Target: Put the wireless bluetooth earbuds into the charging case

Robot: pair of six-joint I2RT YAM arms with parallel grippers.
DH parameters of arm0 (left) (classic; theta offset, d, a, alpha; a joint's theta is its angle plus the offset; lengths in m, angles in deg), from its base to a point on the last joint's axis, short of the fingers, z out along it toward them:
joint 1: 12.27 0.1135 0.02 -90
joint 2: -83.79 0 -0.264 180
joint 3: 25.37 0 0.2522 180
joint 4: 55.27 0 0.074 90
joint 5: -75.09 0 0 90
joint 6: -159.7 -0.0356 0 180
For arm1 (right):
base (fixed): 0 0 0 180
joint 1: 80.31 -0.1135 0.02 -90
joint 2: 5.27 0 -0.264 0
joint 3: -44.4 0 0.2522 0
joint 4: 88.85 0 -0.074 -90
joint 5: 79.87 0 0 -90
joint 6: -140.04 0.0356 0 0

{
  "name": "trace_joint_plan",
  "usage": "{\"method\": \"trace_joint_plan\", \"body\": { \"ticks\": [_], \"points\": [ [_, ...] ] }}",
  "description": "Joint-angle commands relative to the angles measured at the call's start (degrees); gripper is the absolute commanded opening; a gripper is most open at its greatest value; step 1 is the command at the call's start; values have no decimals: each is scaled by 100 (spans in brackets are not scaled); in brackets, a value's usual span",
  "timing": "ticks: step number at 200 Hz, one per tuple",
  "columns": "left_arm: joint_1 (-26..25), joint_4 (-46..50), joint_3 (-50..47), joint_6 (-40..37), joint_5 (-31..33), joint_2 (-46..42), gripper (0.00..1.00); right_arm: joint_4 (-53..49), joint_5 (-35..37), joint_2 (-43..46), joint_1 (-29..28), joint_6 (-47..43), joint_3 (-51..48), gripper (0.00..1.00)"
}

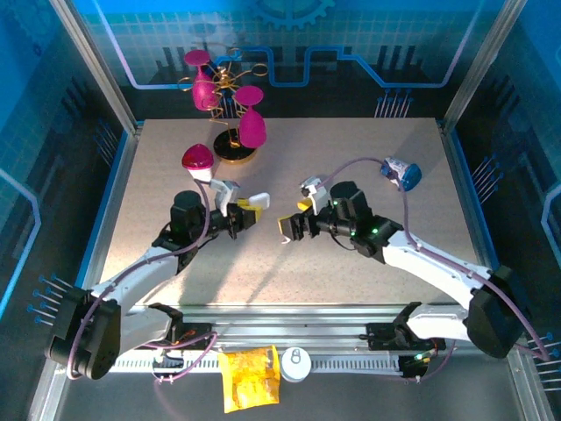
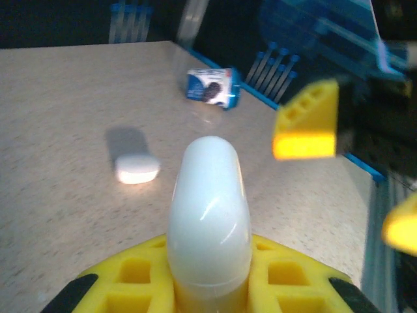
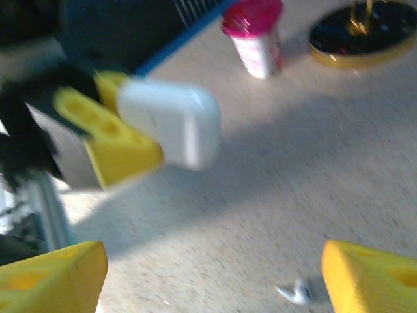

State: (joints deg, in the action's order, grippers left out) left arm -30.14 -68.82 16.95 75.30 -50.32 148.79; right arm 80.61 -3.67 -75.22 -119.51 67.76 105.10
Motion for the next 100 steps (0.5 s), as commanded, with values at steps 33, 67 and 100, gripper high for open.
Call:
{"method": "trace_joint_plan", "body": {
  "ticks": [33,67,100],
  "points": [
    [-232,-526,-6,-657,-1397,-70,12,474,-1308,-110,202,95,310,86],
    [-285,-571,1,-600,-1667,-173,13,588,-1188,-290,252,215,315,84],
    [-305,-736,-85,-608,-1868,-196,13,724,-993,-337,368,388,316,82]
  ]
}}
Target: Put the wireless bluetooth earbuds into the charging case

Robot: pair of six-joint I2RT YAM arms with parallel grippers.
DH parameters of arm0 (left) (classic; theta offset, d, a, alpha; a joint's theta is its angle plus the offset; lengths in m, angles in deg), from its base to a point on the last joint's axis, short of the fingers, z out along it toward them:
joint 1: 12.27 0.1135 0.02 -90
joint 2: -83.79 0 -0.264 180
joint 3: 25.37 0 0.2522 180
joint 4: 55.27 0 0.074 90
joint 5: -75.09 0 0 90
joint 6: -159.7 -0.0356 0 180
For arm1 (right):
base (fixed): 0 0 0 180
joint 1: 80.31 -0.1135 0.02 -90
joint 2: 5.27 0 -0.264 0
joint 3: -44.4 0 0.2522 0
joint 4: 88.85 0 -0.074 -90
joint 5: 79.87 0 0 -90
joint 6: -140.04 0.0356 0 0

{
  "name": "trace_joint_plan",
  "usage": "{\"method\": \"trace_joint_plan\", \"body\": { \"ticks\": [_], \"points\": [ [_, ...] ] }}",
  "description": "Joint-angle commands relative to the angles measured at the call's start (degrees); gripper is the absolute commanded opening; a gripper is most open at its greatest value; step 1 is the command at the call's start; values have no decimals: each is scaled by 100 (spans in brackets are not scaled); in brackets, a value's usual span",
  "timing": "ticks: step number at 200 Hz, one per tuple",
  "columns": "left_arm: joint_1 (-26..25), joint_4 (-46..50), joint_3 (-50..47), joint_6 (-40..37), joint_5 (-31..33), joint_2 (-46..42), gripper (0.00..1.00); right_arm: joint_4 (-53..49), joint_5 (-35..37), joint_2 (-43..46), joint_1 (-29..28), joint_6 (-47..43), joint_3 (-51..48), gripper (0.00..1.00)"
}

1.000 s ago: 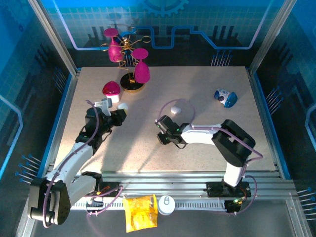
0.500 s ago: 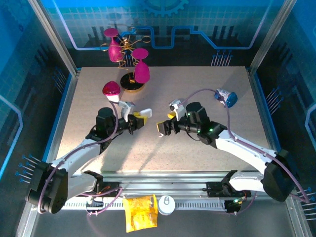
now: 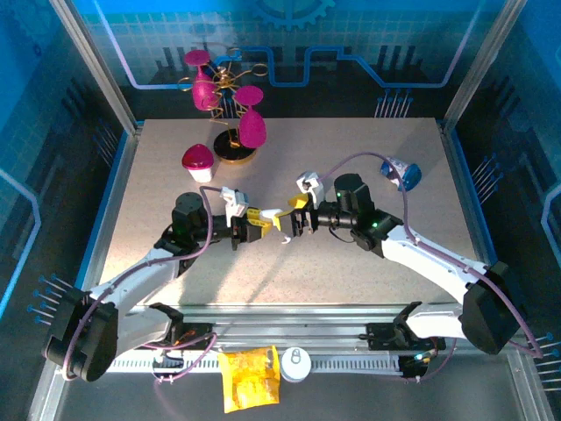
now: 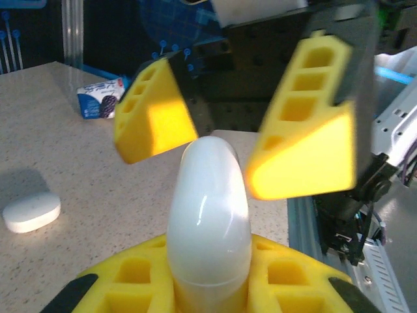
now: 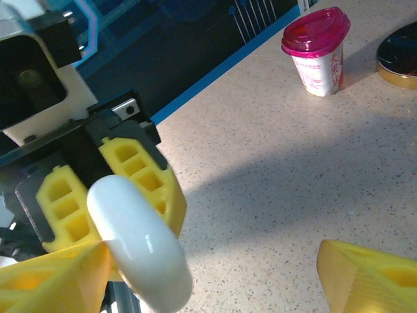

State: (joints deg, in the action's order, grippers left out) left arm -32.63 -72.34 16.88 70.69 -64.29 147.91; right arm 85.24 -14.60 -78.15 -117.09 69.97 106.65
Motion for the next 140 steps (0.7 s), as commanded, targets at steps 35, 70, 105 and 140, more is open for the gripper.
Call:
{"method": "trace_joint_plan", "body": {
  "ticks": [35,70,105,140],
  "points": [
    [-73,-463,-106,-148,-563,-109,13,295,127,-106,239,285,437,81],
    [-73,-551,-162,-57,-175,-136,13,285,32,-57,286,294,462,80],
    [-66,-722,-276,-20,1024,-180,14,453,-15,547,228,338,-40,84],
    [-65,-1219,-605,-108,2066,-314,13,-105,1798,1030,250,1167,-714,82]
  ]
}}
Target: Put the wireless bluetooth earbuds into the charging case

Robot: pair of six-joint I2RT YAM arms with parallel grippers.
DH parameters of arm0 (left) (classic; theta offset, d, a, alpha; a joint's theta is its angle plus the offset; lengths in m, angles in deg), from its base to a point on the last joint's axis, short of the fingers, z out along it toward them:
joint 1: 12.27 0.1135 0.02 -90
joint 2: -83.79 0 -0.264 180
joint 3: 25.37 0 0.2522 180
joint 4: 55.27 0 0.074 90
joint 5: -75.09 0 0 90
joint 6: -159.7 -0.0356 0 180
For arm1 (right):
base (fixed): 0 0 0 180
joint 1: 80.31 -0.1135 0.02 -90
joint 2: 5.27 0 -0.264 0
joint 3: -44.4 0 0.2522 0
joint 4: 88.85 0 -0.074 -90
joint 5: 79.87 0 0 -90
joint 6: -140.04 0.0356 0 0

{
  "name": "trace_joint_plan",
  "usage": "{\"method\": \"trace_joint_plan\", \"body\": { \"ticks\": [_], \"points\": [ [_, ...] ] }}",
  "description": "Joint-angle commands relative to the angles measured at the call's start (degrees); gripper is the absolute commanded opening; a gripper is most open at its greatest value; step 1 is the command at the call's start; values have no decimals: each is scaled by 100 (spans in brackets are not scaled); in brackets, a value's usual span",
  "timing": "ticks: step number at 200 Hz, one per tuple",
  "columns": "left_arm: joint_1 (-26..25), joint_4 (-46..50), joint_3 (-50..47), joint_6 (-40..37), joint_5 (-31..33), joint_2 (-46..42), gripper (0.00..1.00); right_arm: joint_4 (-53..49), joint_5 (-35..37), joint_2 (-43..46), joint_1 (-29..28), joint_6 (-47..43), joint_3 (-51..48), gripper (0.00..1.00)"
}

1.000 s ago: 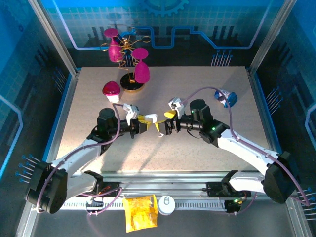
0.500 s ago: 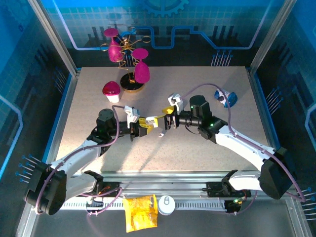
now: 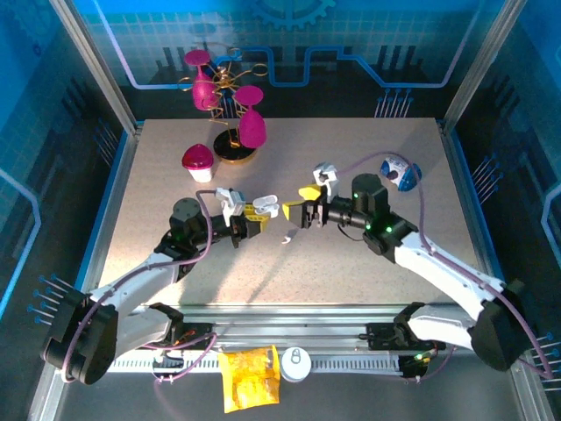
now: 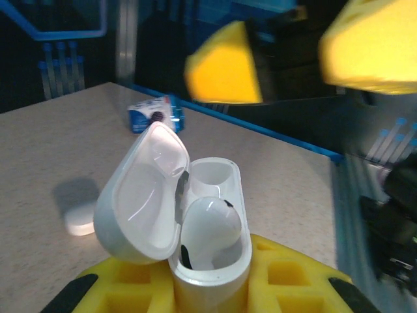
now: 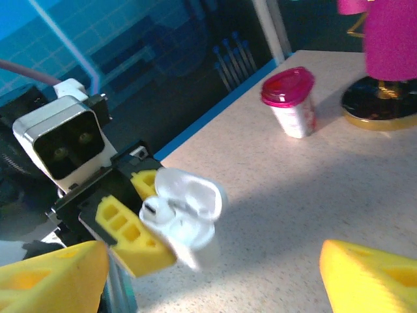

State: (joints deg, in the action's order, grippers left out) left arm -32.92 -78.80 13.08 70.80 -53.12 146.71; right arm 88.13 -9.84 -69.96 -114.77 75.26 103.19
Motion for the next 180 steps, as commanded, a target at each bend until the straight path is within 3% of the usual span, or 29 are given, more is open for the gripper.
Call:
{"method": "trace_joint_plan", "body": {
  "ticks": [1,45,125,180],
  "points": [
    [-36,-583,-231,-119,975,-206,13,-435,1378,211,18,676,-375,82],
    [-35,-806,-541,-354,1450,-562,13,-1732,2225,-573,-234,2016,-421,66],
    [-53,-440,-640,-591,1161,-894,12,-2213,1859,-2912,-619,1652,818,40],
    [-60,-324,-643,-628,1137,-950,12,-2138,1534,-3716,-650,1549,1258,40]
  ]
}}
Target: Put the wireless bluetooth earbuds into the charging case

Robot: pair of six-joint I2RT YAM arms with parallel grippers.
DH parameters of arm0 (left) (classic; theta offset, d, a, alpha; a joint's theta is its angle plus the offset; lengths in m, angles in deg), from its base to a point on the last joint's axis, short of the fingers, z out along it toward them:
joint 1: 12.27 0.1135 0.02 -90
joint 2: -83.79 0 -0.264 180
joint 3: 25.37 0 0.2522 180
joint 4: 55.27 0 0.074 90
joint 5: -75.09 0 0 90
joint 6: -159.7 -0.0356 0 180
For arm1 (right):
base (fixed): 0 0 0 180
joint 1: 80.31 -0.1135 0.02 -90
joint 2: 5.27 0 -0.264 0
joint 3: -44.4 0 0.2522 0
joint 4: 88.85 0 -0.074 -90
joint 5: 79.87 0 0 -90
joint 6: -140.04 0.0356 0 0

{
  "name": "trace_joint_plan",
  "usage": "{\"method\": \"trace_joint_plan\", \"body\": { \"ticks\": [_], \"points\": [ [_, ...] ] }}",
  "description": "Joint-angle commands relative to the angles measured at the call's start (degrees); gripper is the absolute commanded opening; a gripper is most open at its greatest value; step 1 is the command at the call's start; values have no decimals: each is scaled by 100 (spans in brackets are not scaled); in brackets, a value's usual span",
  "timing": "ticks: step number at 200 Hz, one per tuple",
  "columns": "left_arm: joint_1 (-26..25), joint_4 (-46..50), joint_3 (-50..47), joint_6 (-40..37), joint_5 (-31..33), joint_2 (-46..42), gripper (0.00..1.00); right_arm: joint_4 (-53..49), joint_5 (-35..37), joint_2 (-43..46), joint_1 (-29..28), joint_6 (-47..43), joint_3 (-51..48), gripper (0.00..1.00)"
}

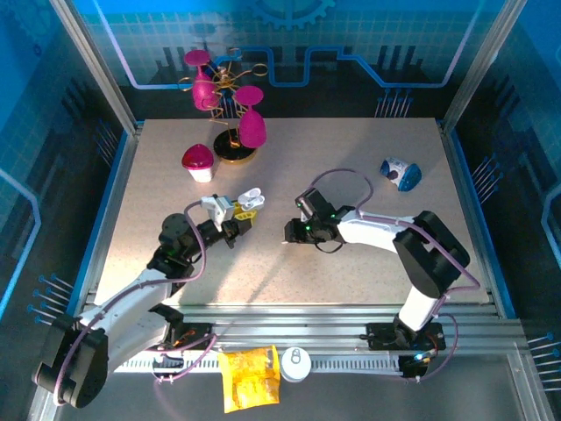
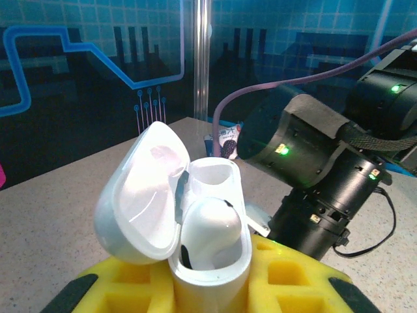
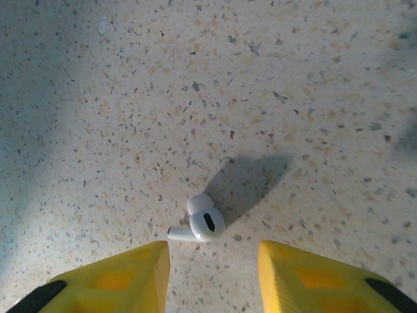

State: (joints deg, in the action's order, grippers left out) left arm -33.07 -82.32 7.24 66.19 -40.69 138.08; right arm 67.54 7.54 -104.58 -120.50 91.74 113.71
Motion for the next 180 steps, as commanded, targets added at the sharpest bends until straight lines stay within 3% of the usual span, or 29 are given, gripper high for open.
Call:
{"method": "trace_joint_plan", "body": {
  "ticks": [1,127,180],
  "points": [
    [-42,29,-63,-168,-109,-86,12,-79,-205,-255,-77,-104,218,40],
    [-47,-57,-48,-163,-201,12,12,-65,-343,-770,-92,-218,447,22],
    [-47,-12,-1,-186,-356,117,12,-170,-190,-385,-99,-512,309,18]
  ]
}}
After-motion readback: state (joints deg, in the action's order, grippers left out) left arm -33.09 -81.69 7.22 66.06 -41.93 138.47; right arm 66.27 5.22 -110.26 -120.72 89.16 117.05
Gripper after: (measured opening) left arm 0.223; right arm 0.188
